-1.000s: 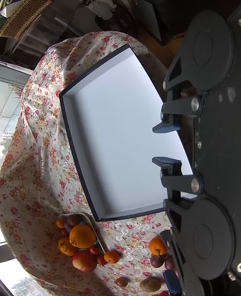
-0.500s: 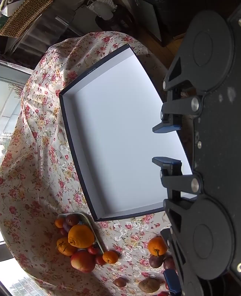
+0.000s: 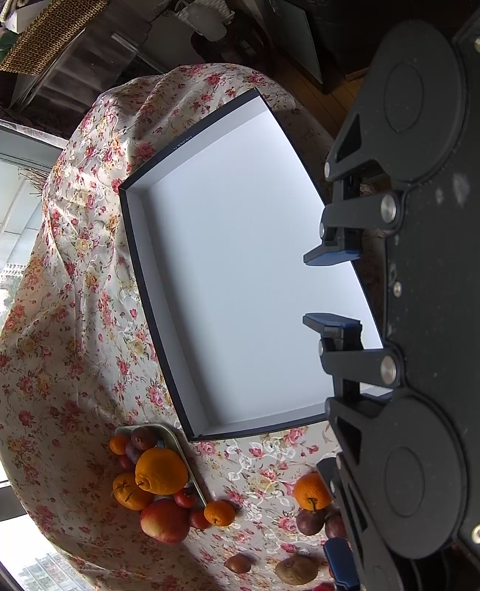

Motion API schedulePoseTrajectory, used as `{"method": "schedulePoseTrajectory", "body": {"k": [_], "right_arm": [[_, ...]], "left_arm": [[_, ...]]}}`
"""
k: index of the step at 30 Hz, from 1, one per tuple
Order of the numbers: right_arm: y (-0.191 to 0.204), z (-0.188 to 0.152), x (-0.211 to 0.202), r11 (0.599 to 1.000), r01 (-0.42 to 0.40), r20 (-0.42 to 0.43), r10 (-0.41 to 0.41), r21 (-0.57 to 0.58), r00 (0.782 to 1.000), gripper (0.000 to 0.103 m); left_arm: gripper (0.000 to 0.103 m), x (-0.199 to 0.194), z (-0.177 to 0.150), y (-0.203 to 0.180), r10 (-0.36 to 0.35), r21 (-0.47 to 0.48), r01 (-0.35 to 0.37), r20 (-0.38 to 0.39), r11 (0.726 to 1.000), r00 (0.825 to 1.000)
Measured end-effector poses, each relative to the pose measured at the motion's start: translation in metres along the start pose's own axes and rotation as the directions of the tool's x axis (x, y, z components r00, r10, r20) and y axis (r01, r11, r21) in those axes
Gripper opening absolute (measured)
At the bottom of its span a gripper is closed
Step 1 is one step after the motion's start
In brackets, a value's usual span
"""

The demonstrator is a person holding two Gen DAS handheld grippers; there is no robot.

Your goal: Organize fruits

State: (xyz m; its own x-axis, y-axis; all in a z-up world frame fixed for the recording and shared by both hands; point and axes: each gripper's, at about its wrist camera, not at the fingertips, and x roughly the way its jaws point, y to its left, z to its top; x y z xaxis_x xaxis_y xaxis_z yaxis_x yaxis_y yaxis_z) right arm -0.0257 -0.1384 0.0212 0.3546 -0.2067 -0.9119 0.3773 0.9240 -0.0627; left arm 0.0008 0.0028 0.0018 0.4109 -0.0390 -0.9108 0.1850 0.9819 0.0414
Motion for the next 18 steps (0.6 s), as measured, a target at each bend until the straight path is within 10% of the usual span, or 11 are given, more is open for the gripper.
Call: {"method": "schedulePoseTrajectory", "body": {"k": [18], "right_arm": [[0.0013,-0.0009,-0.0010,1.000,0.003,0.005,-0.003,-0.008,1.000,0.030]], "left_arm": [[0.077,-0.0006,0.0000,0.0010,0.000,-0.005,0.000,0.000,1.000,1.000]]}}
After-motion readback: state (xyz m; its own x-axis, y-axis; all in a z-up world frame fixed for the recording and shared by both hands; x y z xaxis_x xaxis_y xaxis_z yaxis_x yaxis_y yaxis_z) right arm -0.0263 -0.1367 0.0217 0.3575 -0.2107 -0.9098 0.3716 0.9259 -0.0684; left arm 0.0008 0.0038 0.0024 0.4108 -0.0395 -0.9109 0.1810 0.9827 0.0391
